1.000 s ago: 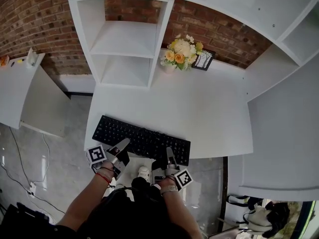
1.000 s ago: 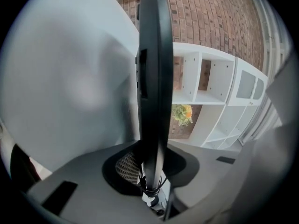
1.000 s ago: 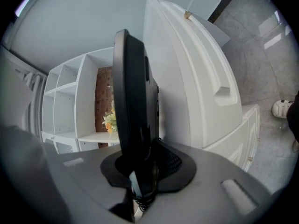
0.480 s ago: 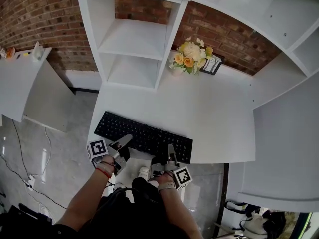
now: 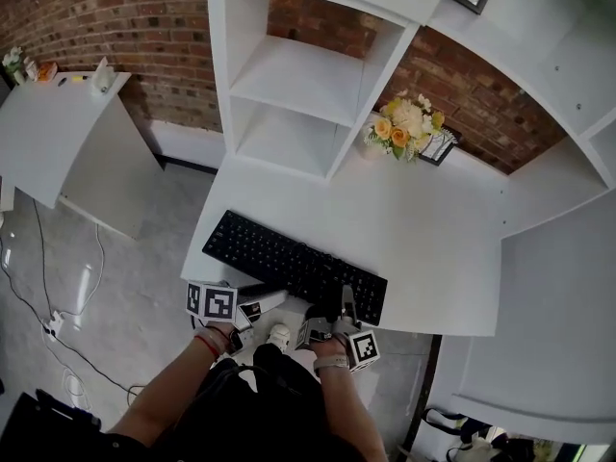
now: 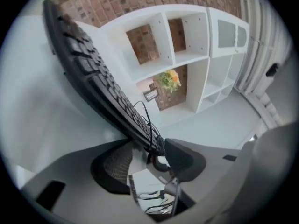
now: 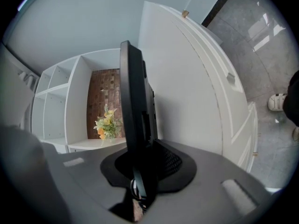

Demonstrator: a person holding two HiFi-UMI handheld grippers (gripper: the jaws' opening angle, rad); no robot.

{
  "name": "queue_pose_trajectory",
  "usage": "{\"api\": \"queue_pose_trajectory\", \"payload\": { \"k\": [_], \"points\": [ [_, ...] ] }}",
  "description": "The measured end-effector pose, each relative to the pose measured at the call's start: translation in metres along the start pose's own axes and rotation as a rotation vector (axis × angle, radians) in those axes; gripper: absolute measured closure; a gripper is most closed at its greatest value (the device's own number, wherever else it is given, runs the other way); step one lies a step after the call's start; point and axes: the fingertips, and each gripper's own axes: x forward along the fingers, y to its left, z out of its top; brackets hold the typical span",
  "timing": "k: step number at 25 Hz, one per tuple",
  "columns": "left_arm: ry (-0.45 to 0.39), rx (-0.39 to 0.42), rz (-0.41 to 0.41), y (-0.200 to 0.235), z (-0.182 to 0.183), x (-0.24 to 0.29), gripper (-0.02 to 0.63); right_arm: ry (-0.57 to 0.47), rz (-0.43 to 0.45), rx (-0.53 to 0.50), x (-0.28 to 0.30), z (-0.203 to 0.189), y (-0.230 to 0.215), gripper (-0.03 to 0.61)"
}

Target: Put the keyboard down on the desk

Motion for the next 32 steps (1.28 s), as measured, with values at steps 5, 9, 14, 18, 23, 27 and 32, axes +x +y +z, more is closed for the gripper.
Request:
{"api": "queue_pose_trajectory", "payload": {
  "k": [5,9,14,18,23,27,32],
  "points": [
    [0.095,0.221,0.146,0.011,-0.014,0.01,0.517,0.015,-0.006,-0.027,0.001,0.001,0.001,0.506],
    [0.077,0.211,0.136,0.01,-0.012,0.011,0.523,0.07,-0.008,-0.079,0.008,-0.001,0.004,0.508],
    [0.066,0.2,0.138,0.011,-0.013,0.014,0.526,0.139,-0.025,-0.122,0.011,-0.001,0.005,0.503],
    [0.051,0.178,0.127,0.01,-0.011,0.013,0.528,0.223,0.011,-0.175,0.011,-0.005,0.011,0.446],
    [0.024,0.16,0.125,0.01,-0.006,0.012,0.534,0.354,0.043,-0.276,0.006,-0.016,0.017,0.374],
    [0.01,0.148,0.118,0.01,-0.002,0.012,0.548,0.474,0.058,-0.361,0.001,-0.034,0.019,0.342],
    [0.009,0.144,0.109,0.009,0.0,0.013,0.555,0.569,0.044,-0.529,-0.005,-0.041,0.017,0.311]
  ]
}}
